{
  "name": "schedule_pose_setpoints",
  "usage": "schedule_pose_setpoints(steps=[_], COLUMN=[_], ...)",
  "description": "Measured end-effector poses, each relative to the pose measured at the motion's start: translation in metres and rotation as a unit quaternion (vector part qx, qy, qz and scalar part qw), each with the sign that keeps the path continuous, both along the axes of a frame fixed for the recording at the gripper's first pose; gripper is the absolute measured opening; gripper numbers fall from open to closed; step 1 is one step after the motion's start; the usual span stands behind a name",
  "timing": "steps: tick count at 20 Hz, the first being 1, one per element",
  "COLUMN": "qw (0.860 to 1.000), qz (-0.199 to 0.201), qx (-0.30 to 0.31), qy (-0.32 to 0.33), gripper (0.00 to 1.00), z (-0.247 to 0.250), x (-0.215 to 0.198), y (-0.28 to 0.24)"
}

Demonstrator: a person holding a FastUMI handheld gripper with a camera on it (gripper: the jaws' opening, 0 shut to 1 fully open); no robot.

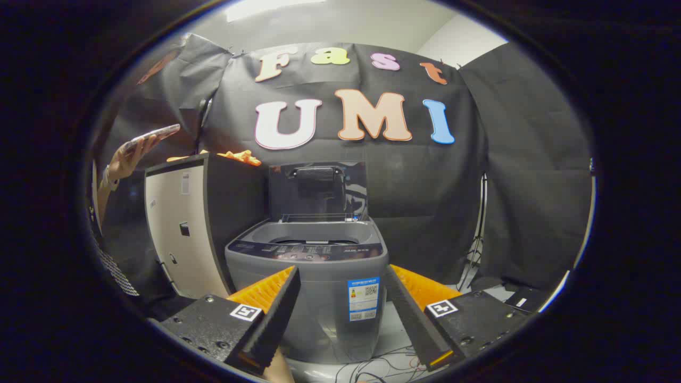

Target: Put the clothes into the washing machine and then close the washing machine lid.

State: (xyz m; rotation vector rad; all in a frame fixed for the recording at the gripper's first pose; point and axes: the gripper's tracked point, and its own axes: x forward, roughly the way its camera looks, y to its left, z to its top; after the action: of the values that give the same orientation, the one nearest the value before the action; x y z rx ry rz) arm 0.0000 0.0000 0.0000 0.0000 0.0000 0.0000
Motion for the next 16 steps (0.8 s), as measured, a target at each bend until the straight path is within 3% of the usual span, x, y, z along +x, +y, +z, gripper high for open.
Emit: schedule_pose_setpoints(steps=[16], qw=[1.000], qz=[0.001], qx=[0.003], qy=[0.002], gripper=[0.97], z=[-0.0015], x=[0.0010], y=[-0.0008])
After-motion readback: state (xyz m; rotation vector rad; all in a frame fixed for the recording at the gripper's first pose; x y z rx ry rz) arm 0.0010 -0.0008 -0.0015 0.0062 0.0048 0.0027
